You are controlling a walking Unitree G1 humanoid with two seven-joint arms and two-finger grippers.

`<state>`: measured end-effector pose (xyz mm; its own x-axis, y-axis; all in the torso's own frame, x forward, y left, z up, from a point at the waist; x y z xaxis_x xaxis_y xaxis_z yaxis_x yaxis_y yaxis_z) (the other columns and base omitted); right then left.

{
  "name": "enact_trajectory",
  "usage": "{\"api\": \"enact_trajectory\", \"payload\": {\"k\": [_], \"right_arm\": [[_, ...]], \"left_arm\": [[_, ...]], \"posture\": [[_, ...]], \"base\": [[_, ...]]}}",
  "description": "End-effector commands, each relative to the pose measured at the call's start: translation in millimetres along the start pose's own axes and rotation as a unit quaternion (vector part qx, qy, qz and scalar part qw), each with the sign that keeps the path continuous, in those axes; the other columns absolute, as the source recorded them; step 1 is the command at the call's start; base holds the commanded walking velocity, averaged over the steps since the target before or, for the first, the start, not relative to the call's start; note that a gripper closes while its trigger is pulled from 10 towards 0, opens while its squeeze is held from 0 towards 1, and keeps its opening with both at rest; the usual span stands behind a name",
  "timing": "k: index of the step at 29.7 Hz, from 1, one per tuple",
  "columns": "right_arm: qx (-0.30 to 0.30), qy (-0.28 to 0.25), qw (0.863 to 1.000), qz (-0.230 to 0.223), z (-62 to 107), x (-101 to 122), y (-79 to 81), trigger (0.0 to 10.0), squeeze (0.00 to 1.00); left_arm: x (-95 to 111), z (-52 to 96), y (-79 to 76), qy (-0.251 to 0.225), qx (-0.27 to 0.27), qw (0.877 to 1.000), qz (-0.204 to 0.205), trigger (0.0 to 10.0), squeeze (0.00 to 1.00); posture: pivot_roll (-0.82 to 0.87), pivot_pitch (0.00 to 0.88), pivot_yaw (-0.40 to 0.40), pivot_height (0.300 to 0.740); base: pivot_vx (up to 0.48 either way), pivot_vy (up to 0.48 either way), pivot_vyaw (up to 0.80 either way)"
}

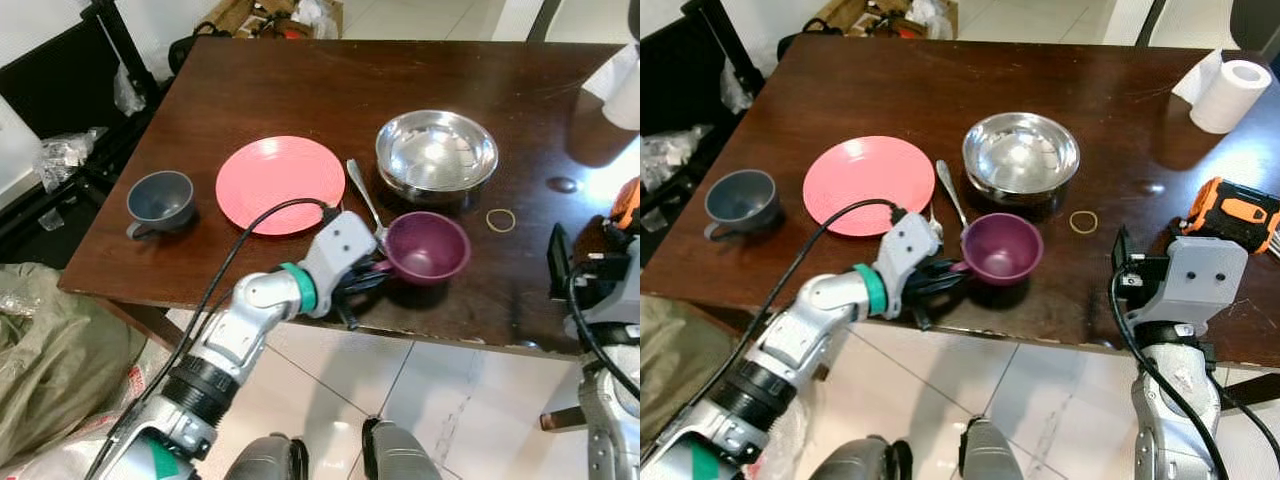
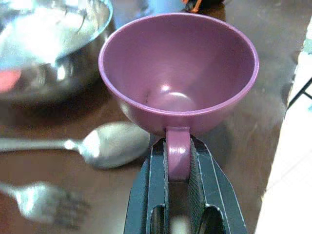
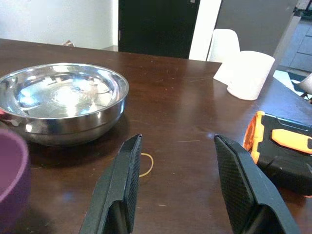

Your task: Setting the table

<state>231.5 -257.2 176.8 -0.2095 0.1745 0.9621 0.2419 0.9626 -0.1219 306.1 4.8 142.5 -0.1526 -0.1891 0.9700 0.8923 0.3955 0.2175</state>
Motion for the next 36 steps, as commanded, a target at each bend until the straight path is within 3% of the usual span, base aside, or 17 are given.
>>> {"api": "enact_trajectory", "payload": {"k": [1, 10, 25, 33, 34, 35, 36], "right_arm": [[0.002, 0.006, 1.000, 0.003, 3.3, -0.3, 1.4, 10.0, 0.00], [0.019, 0.007, 1.000, -0.005, 5.5, -1.1, 14.9, 10.0, 0.00], [0.018, 0.011, 1.000, -0.010, 5.4, -2.1, 17.6, 10.0, 0.00], [-0.049, -0.011, 0.999, 0.020, 4.7, 6.9, -1.8, 10.0, 0.00], [-0.069, -0.017, 0.997, 0.032, 5.3, 10.0, -8.6, 10.0, 0.00], [-0.082, -0.023, 0.995, 0.042, 6.5, 12.7, -13.7, 10.0, 0.00], [-0.082, -0.023, 0.995, 0.042, 6.5, 12.7, -13.7, 10.0, 0.00]], "left_arm": [[-4.0, -2.5, -2.5, 0.008, -0.006, 1.000, -0.003, 10.0, 0.00], [6.7, -17.8, -8.7, -0.015, -0.005, 1.000, -0.001, 10.0, 0.00], [-6.7, -38.8, -22.9, 0.006, 0.020, 1.000, 0.001, 10.0, 0.00], [-5.6, -45.6, -30.7, 0.001, 0.018, 1.000, 0.008, 10.0, 0.01], [-4.4, -46.7, -31.5, -0.002, 0.019, 1.000, 0.009, 10.0, 0.07], [-3.4, -48.0, -31.8, -0.005, 0.020, 1.000, 0.009, 10.0, 0.66], [-3.4, -48.0, -31.8, -0.005, 0.020, 1.000, 0.009, 10.0, 0.66]], "posture": [[-0.10, 0.126, 0.163, 0.740], [-0.11, 0.129, 0.169, 0.740], [-0.11, 0.135, 0.170, 0.740], [-0.12, 0.128, 0.171, 0.740], [-0.12, 0.127, 0.172, 0.740], [-0.12, 0.125, 0.172, 0.740], [-0.12, 0.125, 0.172, 0.740]], "base": [[0.000, 0.000, 0.00], [0.000, 0.000, 0.00], [0.000, 0.000, 0.00], [0.000, 0.000, 0.00], [0.000, 0.000, 0.00], [0.000, 0.000, 0.00], [0.000, 0.000, 0.00]]}}
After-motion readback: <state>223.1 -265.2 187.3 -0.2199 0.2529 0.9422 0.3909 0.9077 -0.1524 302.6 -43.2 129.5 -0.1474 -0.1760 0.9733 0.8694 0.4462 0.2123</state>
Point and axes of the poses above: a point about 5 cm out from each wrist's last joint towards the gripper, its own z axis pointing back from the gripper into the wrist, its own x axis along the axis of the wrist's last joint, y = z × x, the point moved 1 cm from there along -z, pointing out of the wrist towards the gripper, and after that the axes turned 2 degrees about -z, right-handed, at the moved point
